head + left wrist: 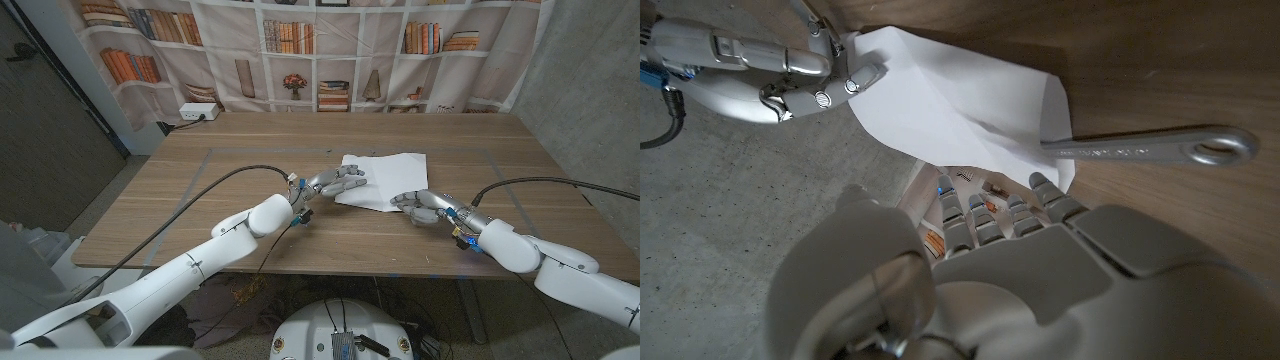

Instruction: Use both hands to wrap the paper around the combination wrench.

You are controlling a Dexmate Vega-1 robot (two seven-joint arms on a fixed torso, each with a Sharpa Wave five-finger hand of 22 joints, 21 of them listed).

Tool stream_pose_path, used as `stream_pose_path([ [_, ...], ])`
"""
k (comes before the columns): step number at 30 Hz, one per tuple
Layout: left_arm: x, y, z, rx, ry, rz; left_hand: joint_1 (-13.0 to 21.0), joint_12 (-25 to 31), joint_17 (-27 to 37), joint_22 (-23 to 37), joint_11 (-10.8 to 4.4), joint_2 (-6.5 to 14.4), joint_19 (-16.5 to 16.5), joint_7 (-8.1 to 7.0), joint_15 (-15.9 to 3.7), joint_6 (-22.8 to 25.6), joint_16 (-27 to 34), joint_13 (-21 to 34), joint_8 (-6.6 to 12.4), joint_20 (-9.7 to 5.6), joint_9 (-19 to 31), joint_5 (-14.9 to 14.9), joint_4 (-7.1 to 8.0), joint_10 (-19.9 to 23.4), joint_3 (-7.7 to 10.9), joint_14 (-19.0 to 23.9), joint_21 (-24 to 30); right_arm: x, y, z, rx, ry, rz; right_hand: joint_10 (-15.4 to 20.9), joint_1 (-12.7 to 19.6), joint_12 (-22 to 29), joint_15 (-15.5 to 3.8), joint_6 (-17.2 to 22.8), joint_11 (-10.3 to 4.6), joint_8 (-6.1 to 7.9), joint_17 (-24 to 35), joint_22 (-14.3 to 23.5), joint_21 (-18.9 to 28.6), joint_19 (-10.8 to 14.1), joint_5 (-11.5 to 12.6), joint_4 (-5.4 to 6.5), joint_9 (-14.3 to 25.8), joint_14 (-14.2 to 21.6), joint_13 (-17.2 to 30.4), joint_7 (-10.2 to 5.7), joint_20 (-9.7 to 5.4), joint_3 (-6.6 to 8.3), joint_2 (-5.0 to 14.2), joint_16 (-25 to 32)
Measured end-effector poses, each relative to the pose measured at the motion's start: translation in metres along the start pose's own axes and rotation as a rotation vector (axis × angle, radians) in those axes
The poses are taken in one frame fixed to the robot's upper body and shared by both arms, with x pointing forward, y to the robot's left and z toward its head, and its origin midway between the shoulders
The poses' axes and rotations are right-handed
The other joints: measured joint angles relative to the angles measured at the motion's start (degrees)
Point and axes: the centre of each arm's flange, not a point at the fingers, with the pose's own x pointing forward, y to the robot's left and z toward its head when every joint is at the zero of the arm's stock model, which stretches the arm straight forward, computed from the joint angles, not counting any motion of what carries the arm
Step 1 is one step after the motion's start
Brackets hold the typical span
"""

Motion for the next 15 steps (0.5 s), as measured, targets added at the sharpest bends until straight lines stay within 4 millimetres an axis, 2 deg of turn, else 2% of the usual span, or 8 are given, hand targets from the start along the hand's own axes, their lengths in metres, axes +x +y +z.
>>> stream_pose_path([
  [6,0.005,0.005,0.006,0.06,0.007,0.005,-0.5,0.4,0.0,0.0,0.02,0.5,0.0,0.0,0.0,0.0,0.2,0.0,0.0,0.0,0.0,0.0,0.25,0.6,0.23,0.0,0.0,-0.001,-0.004,-0.001,0.005,-0.003,-0.012,0.0,-0.5,0.0,0.0,0.0,0.0,0.0,-0.1,-0.1,0.4,0.0,0.0,0.0,0.0,0.0,0.0,0.0,0.0,0.0,0.0,0.2],
  [12,0.009,0.008,0.01,0.13,0.027,0.004,-1.2,1.0,0.0,0.0,0.69,1.2,0.0,0.0,-0.03,0.0,0.5,-0.2,0.0,0.01,0.0,0.0,1.03,2.6,-0.08,0.8,0.0,-0.003,-0.006,-0.003,0.01,-0.006,-0.02,0.0,-0.5,0.0,-0.01,0.0,0.0,0.0,-0.1,-0.1,0.7,-0.2,0.0,0.23,0.0,0.0,0.0,0.0,0.22,-0.24,0.0,0.4],
  [15,0.012,0.008,0.012,0.16,0.038,-0.009,-2.7,1.8,0.0,0.0,1.86,1.3,0.1,0.0,0.18,0.0,0.7,-0.3,0.0,-0.09,0.0,0.0,1.6,4.5,-0.34,1.7,0.0,-0.003,-0.007,-0.004,0.011,-0.008,-0.024,0.0,-0.7,0.0,-0.01,0.0,0.0,0.0,-0.3,-0.4,0.7,-0.2,0.0,0.23,0.0,0.0,0.0,0.01,0.21,-0.24,0.2,0.4],
])
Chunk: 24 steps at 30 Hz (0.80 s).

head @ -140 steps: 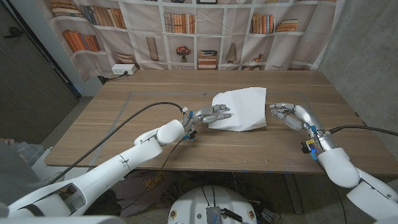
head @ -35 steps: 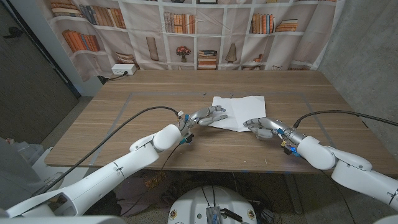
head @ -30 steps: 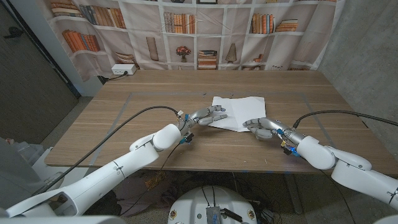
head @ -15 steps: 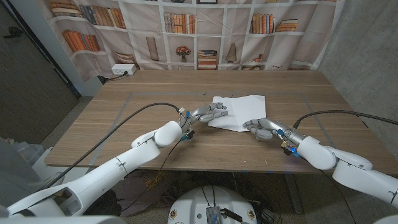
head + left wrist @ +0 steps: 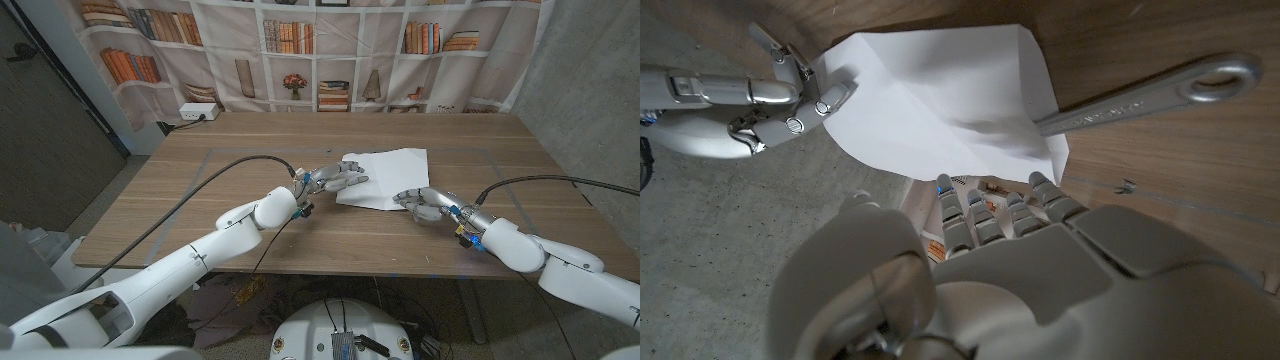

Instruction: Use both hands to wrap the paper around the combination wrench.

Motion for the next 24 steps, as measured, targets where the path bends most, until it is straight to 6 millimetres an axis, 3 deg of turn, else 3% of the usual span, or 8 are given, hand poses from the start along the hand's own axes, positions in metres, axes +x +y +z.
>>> stream_pose_path([
  [3,0.003,0.0,0.001,0.023,0.009,-0.015,-2.4,0.4,-0.1,-0.1,0.51,-0.1,-0.1,0.57,0.13,2.1,0.0,-0.3,0.0,-0.57,-0.2,0.0,0.55,2.4,-0.55,0.5,0.0,-0.001,-0.001,-0.001,0.001,-0.002,-0.004,0.0,-0.1,0.0,0.0,0.0,0.0,0.0,0.1,0.0,0.3,-0.4,0.0,0.0,0.0,0.0,0.0,0.0,-0.04,0.0,0.1,0.2],
  [6,0.005,0.0,0.001,0.05,0.023,-0.038,-3.6,0.4,-0.2,-0.2,0.05,-0.5,-0.8,1.98,0.13,3.8,0.0,-0.5,0.0,-1.27,-0.6,0.0,0.69,3.4,-0.7,0.5,0.0,-0.003,-0.003,-0.002,0.001,-0.002,-0.007,0.0,-0.1,0.0,0.12,0.1,0.0,0.0,-0.1,0.0,0.5,-0.5,0.0,0.0,0.0,-0.1,0.0,-0.13,-0.12,0.0,0.1,0.2],
  [13,0.014,0.001,0.006,0.104,0.032,-0.076,-5.0,0.1,-0.2,-0.2,-0.76,0.2,-0.9,4.5,-0.1,3.7,0.0,-0.5,-0.38,-1.35,-0.9,0.0,0.93,3.3,-0.93,0.3,0.0,-0.006,-0.007,-0.003,0.005,-0.006,-0.021,-0.1,-0.3,0.0,0.2,0.2,-0.12,0.21,-0.1,-0.2,0.8,-0.5,0.0,0.0,0.0,-0.2,0.0,-0.24,-0.12,0.0,0.32,0.2],
  [16,0.017,0.002,0.007,0.116,0.034,-0.087,-5.4,-0.1,-0.2,-0.2,-1.04,0.1,-0.9,3.98,-0.1,2.9,0.0,-0.5,-0.82,-1.35,-1.1,0.0,0.93,2.9,-0.93,0.3,0.0,-0.007,-0.009,-0.004,0.004,-0.007,-0.027,-0.3,-0.8,0.0,0.2,0.4,-0.35,0.21,-0.2,-0.3,0.9,-0.5,0.0,0.0,0.0,-0.2,0.0,-0.4,-0.12,-0.02,-0.13,0.2],
  [19,0.018,0.001,0.006,0.121,0.039,-0.1,-5.8,-0.5,-0.2,-0.2,-0.75,0.2,-0.9,3.59,-0.09,2.5,0.0,-0.5,-1.12,-1.34,-1.1,0.0,0.92,2.5,-0.93,0.3,0.0,-0.009,-0.012,-0.003,0.007,-0.015,-0.037,-0.6,-1.9,0.0,0.2,0.3,-0.87,0.21,-0.6,-0.6,1.2,-0.5,-0.5,0.15,0.0,-0.2,0.0,-0.72,-0.12,-1.19,-1.21,0.7],
  [24,0.02,0.001,0.003,0.121,0.043,-0.114,-6.7,-0.5,-0.2,-0.2,-0.65,0.1,0.1,3.25,-0.06,2.9,0.0,-0.5,-1.12,-1.12,-1.4,0.0,0.75,2.4,-1.1,1.5,0.0,-0.015,-0.019,-0.002,0.008,-0.026,-0.057,3.4,-4.5,1.3,0.19,1.4,-1.57,0.68,-1.7,-2.2,2.1,0.8,-0.9,0.17,0.0,-0.2,0.4,-2.23,-0.09,-3.15,-1.71,1.1],
])
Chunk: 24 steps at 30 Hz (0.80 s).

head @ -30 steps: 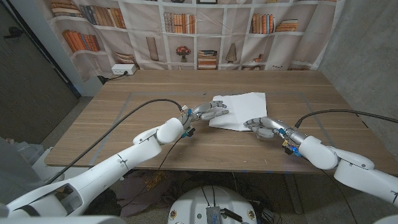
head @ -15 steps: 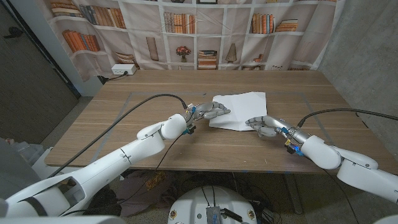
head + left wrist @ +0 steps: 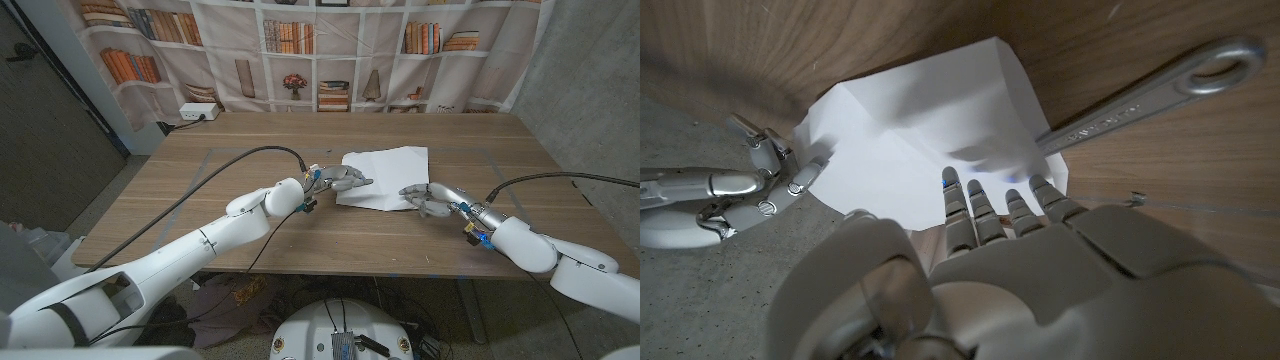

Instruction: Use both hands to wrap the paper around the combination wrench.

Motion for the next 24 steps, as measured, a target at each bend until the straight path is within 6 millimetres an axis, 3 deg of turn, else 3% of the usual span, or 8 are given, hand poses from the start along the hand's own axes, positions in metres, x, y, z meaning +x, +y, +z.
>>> stream_pose_path([
  [6,0.0,-0.002,-0.002,-0.011,-0.013,-0.004,-0.1,0.0,0.0,0.0,-0.09,-0.1,0.1,-0.09,-0.01,0.1,0.0,0.0,-0.34,0.1,0.0,0.0,-0.16,0.1,-0.15,0.0,0.3,-0.008,-0.01,0.002,0.01,-0.008,-0.036,5.1,-1.5,1.3,-0.21,2.7,-0.2,0.61,-0.9,-3.1,0.0,2.8,0.0,-0.26,0.0,0.2,0.1,-0.02,-0.13,-0.57,-0.06,0.9],
  [11,0.0,-0.002,-0.004,-0.03,-0.023,0.002,-0.3,0.0,-0.2,0.0,-0.09,-0.3,0.2,-0.39,-0.01,0.4,0.0,0.0,-0.33,-0.03,0.0,0.0,-0.16,0.1,-0.15,0.0,0.3,-0.014,-0.017,0.003,0.022,-0.012,-0.072,1.9,-1.9,-0.6,-0.79,2.2,0.28,0.19,-1.3,-4.7,0.5,4.1,0.0,-1.4,0.0,3.5,0.0,0.46,-0.23,-0.4,0.29,2.5],
  [14,0.0,-0.003,-0.005,-0.038,-0.026,0.003,-0.3,0.0,-0.3,0.0,-0.09,-0.3,0.7,-0.39,-0.01,0.4,0.0,0.0,-0.33,0.11,0.0,0.0,-0.16,0.1,-0.15,0.0,0.3,-0.016,-0.019,0.003,0.028,-0.009,-0.082,0.4,-2.3,-1.1,-2.08,1.4,0.73,-0.09,0.4,-5.3,1.9,5.5,-0.4,-2.17,0.0,6.0,0.0,1.28,-0.22,-0.55,0.74,5.3],
  [20,-0.001,-0.003,-0.006,-0.052,-0.03,0.006,-0.3,-0.4,-0.3,0.0,-0.09,-0.3,0.7,-0.39,-0.01,0.4,0.0,0.0,-0.55,0.11,0.0,0.0,-0.16,0.1,-0.15,0.0,0.3,-0.017,-0.019,0.002,0.034,0.0,-0.072,-0.6,-2.8,-1.3,-2.79,0.4,0.78,-0.48,1.5,-5.9,2.5,6.3,-0.4,-2.46,0.0,7.1,-0.1,1.62,-0.24,-0.24,1.25,7.2],
  [24,-0.002,-0.004,-0.008,-0.061,-0.029,0.007,-0.7,-0.4,-0.3,0.0,-0.08,-0.7,0.7,-0.39,-0.01,0.4,0.0,0.0,-0.77,0.11,0.0,0.0,-0.16,0.1,-0.15,0.0,0.3,-0.014,-0.018,0.001,0.035,0.006,-0.058,-2.1,-2.2,-1.3,-3.36,-0.5,0.46,-0.52,2.3,-6.5,3.5,8.5,-0.2,-2.02,-0.3,8.6,-0.1,1.6,-0.3,1.55,1.81,8.9],
])
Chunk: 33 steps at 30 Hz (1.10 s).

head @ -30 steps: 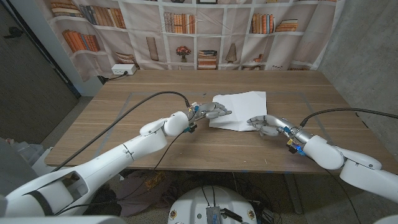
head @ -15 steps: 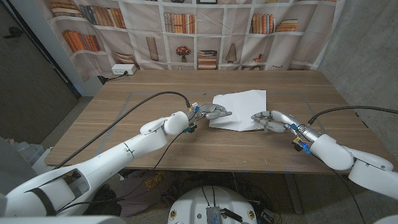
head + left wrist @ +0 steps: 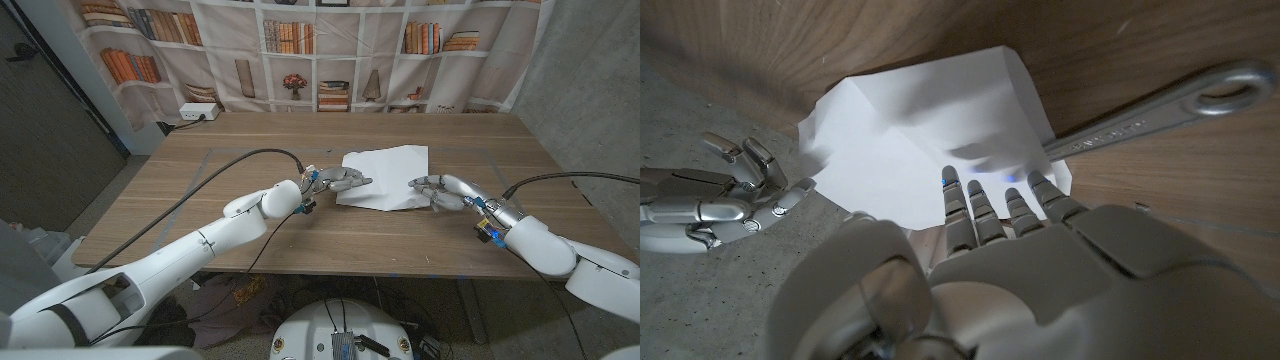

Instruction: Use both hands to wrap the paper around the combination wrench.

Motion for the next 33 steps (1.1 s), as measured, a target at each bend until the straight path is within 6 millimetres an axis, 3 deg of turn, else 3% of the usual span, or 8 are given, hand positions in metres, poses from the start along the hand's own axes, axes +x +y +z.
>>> stream_pose_path([
  [7,-0.003,0.0,-0.003,-0.013,0.004,0.002,-0.4,0.0,0.0,0.0,0.0,0.2,0.0,0.0,0.0,0.0,0.0,0.0,-0.08,0.0,-0.3,0.0,0.0,0.0,0.0,0.0,0.0,0.008,0.006,-0.002,-0.013,0.018,0.038,-2.7,0.2,0.0,-0.96,-2.5,0.17,-0.41,1.1,-1.3,0.9,2.5,0.5,-0.04,0.0,2.1,0.0,0.56,-0.41,2.73,0.19,2.5],
  [12,-0.005,0.0,-0.004,-0.019,0.006,0.006,-0.4,0.0,0.0,0.0,0.0,0.2,0.0,0.0,0.0,0.0,0.0,0.0,-0.21,0.0,-0.3,0.0,0.0,0.0,0.0,0.0,0.0,0.014,0.009,-0.006,-0.028,0.038,0.063,-5.1,0.2,-0.4,-0.96,-3.8,0.82,-0.4,1.1,-2.2,1.3,2.7,0.5,0.1,0.0,2.1,-0.2,1.2,-0.25,3.51,0.19,3.3],
  [21,-0.008,-0.001,-0.006,-0.026,0.009,0.008,-0.7,0.0,0.0,0.0,0.0,0.4,0.0,0.0,0.0,0.0,0.0,0.0,-0.42,0.0,-0.3,0.0,-0.25,0.0,-0.25,0.0,0.0,0.024,0.019,-0.016,-0.051,0.081,0.122,-8.4,0.2,-0.4,-0.96,-4.5,2.87,-0.39,0.4,-4.0,2.2,3.3,0.5,0.17,-0.3,2.1,-0.3,2.83,-0.43,4.07,0.18,4.0],
  [33,-0.009,0.0,-0.007,-0.029,0.01,0.008,-1.0,0.0,0.0,0.0,0.0,0.5,0.0,0.0,0.0,0.0,0.0,0.0,-0.64,0.0,-0.3,0.3,-0.25,0.0,-0.24,0.0,0.0,0.033,0.026,-0.028,-0.066,0.116,0.176,-9.6,-0.1,-0.4,-0.84,-4.8,3.66,-0.39,-0.6,-4.7,2.2,2.5,0.2,0.01,-0.3,1.3,-0.3,3.13,-0.34,3.9,-0.14,4.0],
])
